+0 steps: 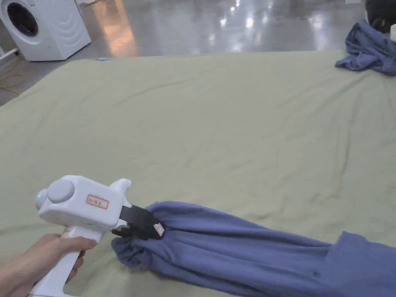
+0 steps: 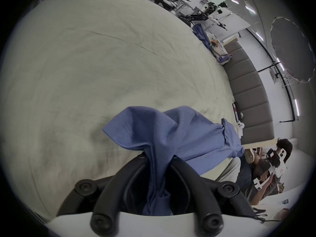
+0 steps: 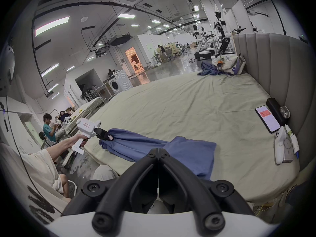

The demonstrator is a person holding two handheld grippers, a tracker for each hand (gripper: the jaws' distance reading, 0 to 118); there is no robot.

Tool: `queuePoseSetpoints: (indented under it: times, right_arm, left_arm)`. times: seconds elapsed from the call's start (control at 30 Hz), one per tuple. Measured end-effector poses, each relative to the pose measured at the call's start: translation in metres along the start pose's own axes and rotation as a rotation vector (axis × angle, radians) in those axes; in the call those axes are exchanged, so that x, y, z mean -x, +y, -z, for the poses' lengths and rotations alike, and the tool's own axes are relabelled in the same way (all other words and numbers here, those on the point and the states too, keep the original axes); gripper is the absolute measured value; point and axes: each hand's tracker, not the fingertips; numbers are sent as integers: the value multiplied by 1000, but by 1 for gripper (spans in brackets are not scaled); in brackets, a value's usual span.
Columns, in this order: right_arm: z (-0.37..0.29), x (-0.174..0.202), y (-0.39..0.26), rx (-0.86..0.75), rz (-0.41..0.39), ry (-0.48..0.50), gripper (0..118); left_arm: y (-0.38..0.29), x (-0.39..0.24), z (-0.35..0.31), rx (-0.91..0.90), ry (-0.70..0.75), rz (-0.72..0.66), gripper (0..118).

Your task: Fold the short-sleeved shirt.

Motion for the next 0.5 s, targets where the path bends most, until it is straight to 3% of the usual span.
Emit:
queuePoseSetpoints:
  times: [0.2,0.4,0.5]
  right_arm:
    - [-20,-19,-9,-37,42,-8,2]
    - [-38,-26,-15,-82,34,-29,2]
    - [-39,-26,-14,-103,23,-29,2]
  left_arm:
    - [5,-13,-18,25,107,12,15]
    - [6,19,-71,-2,343,-56,15]
    - [1,-7,-81,1,393,-37,15]
